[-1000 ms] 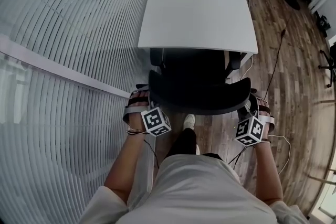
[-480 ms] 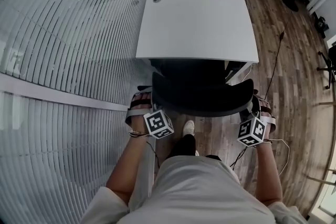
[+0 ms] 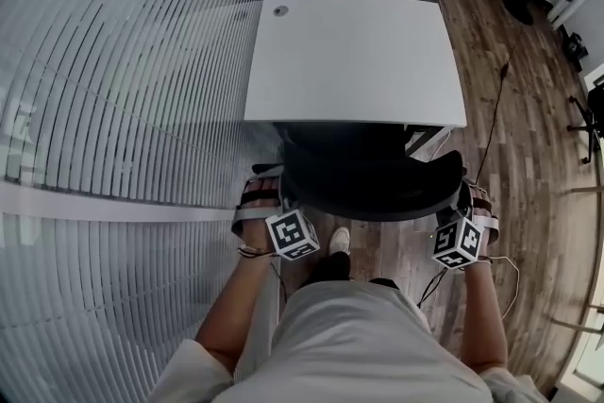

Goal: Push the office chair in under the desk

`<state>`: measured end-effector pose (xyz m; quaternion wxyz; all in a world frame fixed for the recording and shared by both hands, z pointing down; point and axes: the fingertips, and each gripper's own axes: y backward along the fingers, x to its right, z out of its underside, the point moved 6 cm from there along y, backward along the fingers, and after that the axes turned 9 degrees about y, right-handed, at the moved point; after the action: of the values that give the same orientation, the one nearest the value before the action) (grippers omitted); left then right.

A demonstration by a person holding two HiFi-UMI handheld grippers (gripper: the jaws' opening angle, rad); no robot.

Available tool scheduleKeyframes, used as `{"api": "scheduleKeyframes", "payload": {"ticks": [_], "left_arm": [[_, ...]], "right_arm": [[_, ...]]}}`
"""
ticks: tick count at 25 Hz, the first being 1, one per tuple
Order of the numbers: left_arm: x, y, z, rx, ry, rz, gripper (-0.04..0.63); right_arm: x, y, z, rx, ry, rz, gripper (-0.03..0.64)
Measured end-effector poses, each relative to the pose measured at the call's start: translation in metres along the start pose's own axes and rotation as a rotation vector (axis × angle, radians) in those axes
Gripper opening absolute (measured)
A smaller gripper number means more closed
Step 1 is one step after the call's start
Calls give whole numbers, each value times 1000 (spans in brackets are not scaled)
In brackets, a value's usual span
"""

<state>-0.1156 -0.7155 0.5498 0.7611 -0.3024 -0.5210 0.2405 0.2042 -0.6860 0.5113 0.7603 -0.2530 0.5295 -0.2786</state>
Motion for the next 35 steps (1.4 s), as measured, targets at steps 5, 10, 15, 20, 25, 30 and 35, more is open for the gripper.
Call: {"api": "scheduleKeyframes", "payload": {"ticks": [5,10,15,20,25,30,35], "left_arm": [[-15,-15,2,2,-10,-7,202],[-26,-23,-2,12,-19,-12,202],[-26,-29,-7,8,-21,-22,201],[-37,-39,-9,12,-23,-17,202],[-46,-51,-6,2,-16,-12,202],[-54,-59,-10,-16,-9,-12,202],[-56,-60,-9,-17,-2,-18,202]], "right_arm": [[7,-14,-6,4,1,5,176],[16,-21,-8,-11,-17,31,176],[18,-27,-3,-5,-22,38,176],[30,-38,-6,-3,-19,36,176],[37,-51,-10,-4,-14,31,176],[46,-59,-11,9,-8,22,176],[47,-61,-12,15,-5,31,176]]}}
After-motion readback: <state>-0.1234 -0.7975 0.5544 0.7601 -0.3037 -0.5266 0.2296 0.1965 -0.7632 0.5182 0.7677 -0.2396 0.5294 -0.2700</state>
